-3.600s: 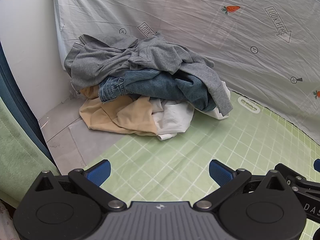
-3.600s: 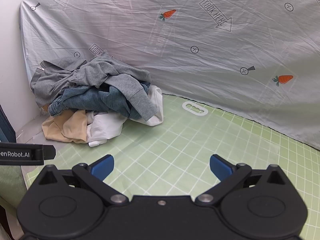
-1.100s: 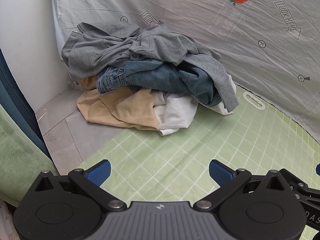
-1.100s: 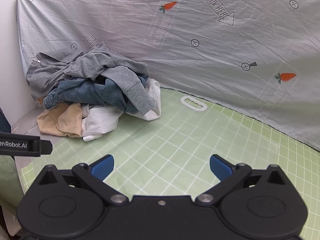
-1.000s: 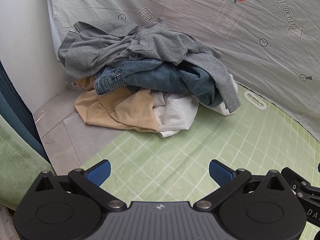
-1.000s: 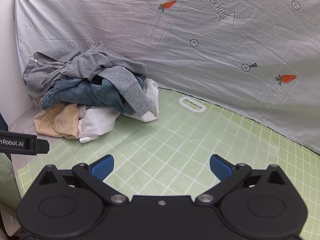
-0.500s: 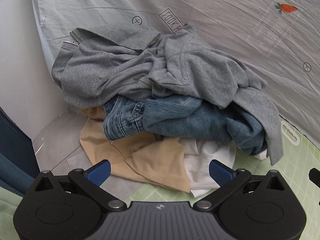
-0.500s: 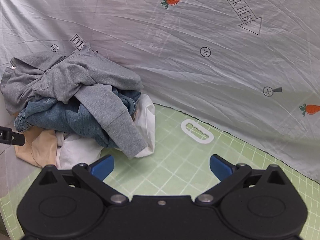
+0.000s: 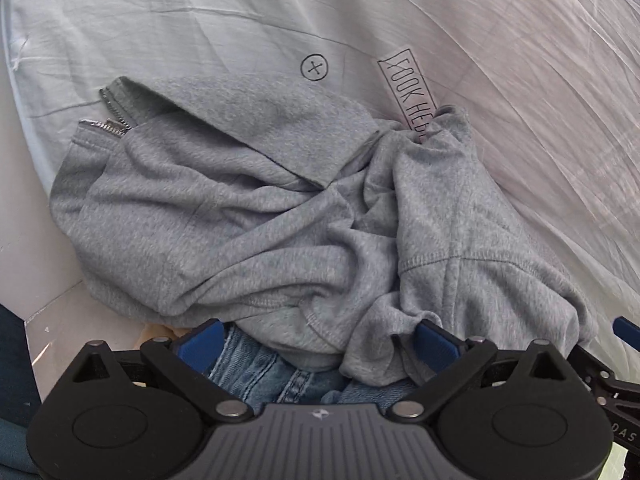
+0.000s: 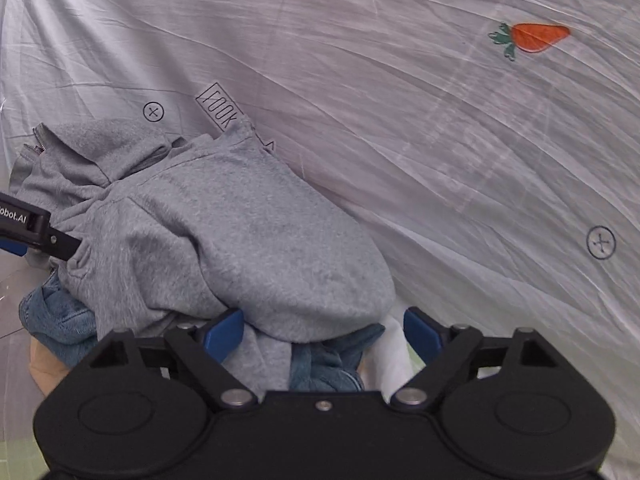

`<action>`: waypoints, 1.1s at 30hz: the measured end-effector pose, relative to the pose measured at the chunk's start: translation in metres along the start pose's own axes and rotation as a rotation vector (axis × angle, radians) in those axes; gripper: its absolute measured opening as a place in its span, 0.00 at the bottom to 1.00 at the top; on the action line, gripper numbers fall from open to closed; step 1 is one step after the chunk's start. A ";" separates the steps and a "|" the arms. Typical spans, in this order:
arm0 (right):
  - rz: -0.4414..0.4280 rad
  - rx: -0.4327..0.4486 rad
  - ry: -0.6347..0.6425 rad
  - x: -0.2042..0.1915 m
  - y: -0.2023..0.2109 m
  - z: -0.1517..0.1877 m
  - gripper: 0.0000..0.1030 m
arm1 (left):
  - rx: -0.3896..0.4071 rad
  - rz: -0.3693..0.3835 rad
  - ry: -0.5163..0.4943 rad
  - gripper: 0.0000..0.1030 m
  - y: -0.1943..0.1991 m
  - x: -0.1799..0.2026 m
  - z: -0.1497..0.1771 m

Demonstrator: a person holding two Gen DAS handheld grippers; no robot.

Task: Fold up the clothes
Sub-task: 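Reach both grippers into the pile and grasp the grey hoodie with the right gripper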

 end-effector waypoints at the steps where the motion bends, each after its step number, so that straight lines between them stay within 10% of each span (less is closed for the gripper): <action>1: -0.016 -0.001 0.017 -0.003 -0.007 -0.002 0.77 | 0.004 0.007 -0.011 0.91 -0.001 0.004 0.000; 7: -0.096 0.025 0.019 -0.019 -0.019 -0.002 0.28 | 0.027 0.070 -0.029 0.57 -0.001 0.020 0.000; 11: -0.062 0.093 -0.005 -0.019 0.010 0.000 0.15 | 0.038 0.084 -0.031 0.10 0.006 0.027 0.005; 22: 0.070 0.268 -0.157 -0.005 0.126 0.028 0.08 | 0.182 0.152 -0.076 0.05 0.102 0.032 0.032; 29: 0.203 0.284 -0.267 0.008 0.208 0.095 0.08 | 0.228 0.369 -0.242 0.00 0.191 0.091 0.098; 33: 0.225 0.256 -0.294 0.000 0.229 0.131 0.08 | 0.142 0.355 -0.197 0.00 0.181 0.089 0.120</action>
Point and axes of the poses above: each gripper's, at about its wrist camera, not at the fingertips, and y roughly against the way its jaws point, x to its right, z to its underside, the point moved 9 cm from there along -y, roughly the way its jaws point, and after that the axes turned 12 degrees about -z, right-handed, at the moved point
